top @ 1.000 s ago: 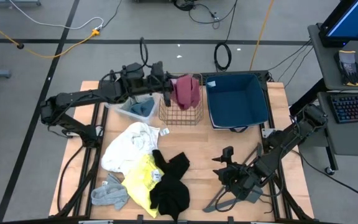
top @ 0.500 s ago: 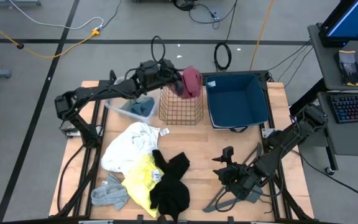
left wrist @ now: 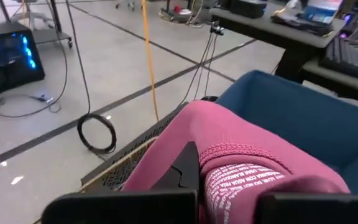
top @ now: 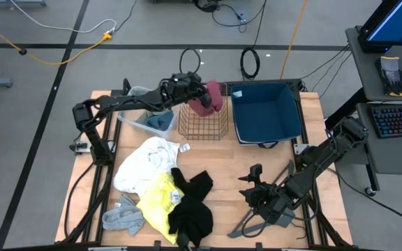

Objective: Pick & Place Cloths
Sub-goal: Put the pink underwear into the mesh basket

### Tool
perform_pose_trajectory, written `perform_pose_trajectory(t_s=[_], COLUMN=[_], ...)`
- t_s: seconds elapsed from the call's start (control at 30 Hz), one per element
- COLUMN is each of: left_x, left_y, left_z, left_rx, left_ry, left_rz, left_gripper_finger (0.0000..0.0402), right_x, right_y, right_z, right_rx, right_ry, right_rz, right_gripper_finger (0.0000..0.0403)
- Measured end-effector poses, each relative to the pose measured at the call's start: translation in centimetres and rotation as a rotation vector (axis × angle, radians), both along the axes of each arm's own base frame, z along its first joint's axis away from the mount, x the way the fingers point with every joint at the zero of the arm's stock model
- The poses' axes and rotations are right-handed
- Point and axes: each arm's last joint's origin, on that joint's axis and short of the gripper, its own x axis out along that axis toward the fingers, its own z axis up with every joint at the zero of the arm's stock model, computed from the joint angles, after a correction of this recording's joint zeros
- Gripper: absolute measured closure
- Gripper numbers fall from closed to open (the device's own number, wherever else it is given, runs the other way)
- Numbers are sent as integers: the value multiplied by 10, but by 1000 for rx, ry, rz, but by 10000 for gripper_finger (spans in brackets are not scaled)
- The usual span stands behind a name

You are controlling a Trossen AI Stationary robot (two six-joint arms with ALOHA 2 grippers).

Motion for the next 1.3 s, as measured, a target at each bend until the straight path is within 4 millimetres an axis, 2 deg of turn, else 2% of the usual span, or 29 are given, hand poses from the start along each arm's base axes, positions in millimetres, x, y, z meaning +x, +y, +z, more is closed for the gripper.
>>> perform_pose_trajectory(t_s=[0.23,0.57,0.93,1.3], left_x=[1,5,14,15], left_y=[2,-11,-10,-6], left_z=[-18,-23,-56,-64], left_rx=[-77,-124,-217,-275], left_ry=[68,100,159,161], left_rz=[68,73,86,71], left_gripper_finger=[401,401,401,398], right_x=[0,0,1,1], right_y=[0,0,1,1], right_z=[0,0,1,1], right_rx=[1,11,23,24], right_ry=[-2,-8,-17,-18], right_rz=[0,-5,-3,-3], right_gripper_finger=[165,165,165,165])
